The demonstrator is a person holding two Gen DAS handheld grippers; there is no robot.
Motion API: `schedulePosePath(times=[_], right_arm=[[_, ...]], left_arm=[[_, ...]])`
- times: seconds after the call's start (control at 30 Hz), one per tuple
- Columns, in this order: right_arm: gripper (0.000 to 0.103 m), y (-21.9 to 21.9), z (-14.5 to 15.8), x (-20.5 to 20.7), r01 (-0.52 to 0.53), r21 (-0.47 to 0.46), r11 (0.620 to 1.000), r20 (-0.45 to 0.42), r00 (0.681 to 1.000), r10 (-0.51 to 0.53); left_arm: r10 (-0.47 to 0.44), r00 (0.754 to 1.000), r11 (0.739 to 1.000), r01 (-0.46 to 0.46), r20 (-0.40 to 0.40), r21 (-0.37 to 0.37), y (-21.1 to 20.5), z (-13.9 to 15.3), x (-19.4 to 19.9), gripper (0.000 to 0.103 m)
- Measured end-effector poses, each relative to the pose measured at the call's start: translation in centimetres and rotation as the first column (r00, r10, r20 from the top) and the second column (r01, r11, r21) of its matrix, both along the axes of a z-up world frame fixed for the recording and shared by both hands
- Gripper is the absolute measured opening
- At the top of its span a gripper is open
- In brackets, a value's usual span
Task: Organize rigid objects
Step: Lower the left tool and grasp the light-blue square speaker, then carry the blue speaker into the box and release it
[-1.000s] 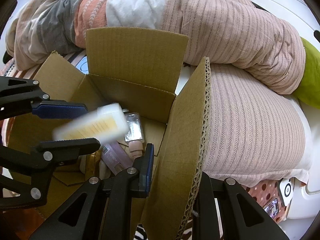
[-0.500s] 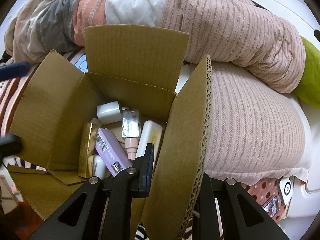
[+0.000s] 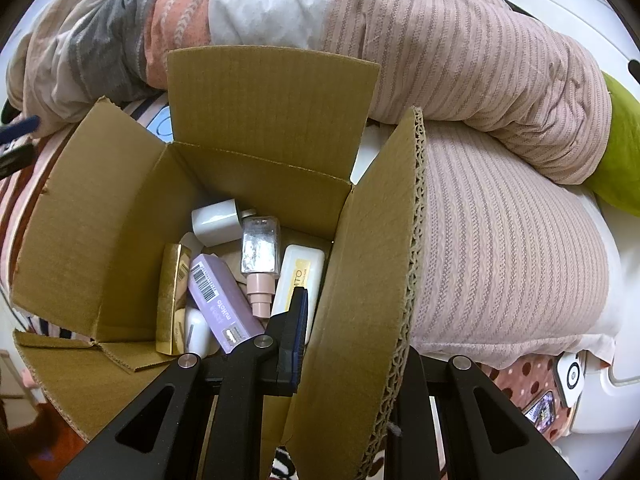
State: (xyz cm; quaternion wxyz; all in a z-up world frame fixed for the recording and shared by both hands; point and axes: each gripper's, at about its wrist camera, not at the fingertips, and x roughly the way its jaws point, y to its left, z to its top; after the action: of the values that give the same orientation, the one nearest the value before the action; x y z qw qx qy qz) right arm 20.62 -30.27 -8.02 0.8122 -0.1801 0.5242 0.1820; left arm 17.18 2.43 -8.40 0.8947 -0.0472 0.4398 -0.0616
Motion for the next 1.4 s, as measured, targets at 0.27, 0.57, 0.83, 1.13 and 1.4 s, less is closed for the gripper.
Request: schedulePosePath(times=[0.27, 0.57, 0.83, 1.13, 1.4], right_arm=[[0.014, -0.1, 0.0, 0.0, -0.003, 0.004, 1.0, -0.005, 1.0, 0.003], [0.015, 0.0, -0.1, 0.0, -0.009, 0.001, 1.0, -0.008, 1.0, 0.009], [0.015, 0.0, -0.3, 0.1, -0.019, 0.005, 1.0, -0.013, 1.0, 0.019], [0.015, 0.0, -0.3, -0.1, -0.018, 0.005, 1.0, -0.01, 1.0, 0.018], [0.015, -0.1, -0.1, -0.1, -0.016, 0.006, 1.0, -0.005, 1.0, 0.016]], left_arm=[[0.01, 0.996, 0.997, -0.016, -0.085, -0.074, -1.1, -7.2, 5.8, 0.093], [0.136, 0.981, 0.99, -0.139, -0.136, -0.017, -4.5, -11.8, 12.3, 0.093], [0.095, 0.991, 0.991, -0.085, -0.09, 0.105, -6.6, -12.5, 12.9, 0.081], [0.024, 0.999, 0.991, -0.028, 0.027, 0.133, -4.7, -7.0, 6.3, 0.08], [-0.072, 0.978, 0.995, 0.056, 0.197, 0.088, -4.6, 2.6, -0.8, 0.08]])
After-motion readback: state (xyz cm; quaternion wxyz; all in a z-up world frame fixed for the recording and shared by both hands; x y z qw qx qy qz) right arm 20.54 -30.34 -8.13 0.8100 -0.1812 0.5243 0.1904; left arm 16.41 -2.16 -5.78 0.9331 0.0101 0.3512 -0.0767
